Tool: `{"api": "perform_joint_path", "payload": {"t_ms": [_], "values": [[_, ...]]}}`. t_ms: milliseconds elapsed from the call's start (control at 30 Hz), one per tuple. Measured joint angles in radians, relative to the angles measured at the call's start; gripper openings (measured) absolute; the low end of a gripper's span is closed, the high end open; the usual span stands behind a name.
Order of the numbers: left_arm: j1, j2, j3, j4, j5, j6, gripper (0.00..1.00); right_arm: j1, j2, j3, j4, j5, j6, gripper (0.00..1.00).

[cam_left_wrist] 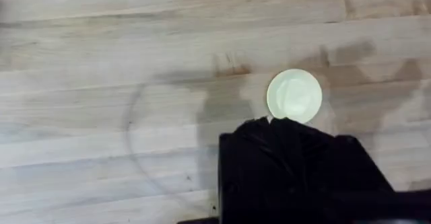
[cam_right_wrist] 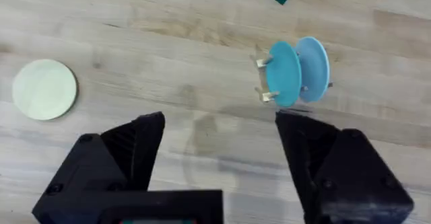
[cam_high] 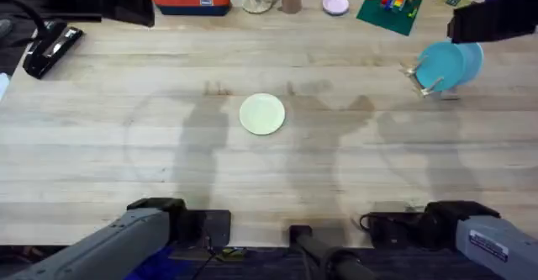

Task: Pick up the plates from the table one by one and place each into a slot on the dish rack.

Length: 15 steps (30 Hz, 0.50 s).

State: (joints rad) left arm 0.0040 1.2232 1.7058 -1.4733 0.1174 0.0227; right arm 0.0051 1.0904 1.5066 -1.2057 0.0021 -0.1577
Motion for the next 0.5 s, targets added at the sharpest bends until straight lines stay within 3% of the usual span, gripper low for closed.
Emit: {"api": "perform_joint_path", "payload": {"t_ms": [67,500], "values": [[0.000,0.000,0.000,-0.014,0.010,0.000,0.039,0.000,0.000,0.000,0.000,0.000,0.000,0.994],[0.017,0.022,0.001,-0.034,0.319,0.016,0.040,0.000,0.000,0.000,0.000,0.000,0.000,0.993]]}}
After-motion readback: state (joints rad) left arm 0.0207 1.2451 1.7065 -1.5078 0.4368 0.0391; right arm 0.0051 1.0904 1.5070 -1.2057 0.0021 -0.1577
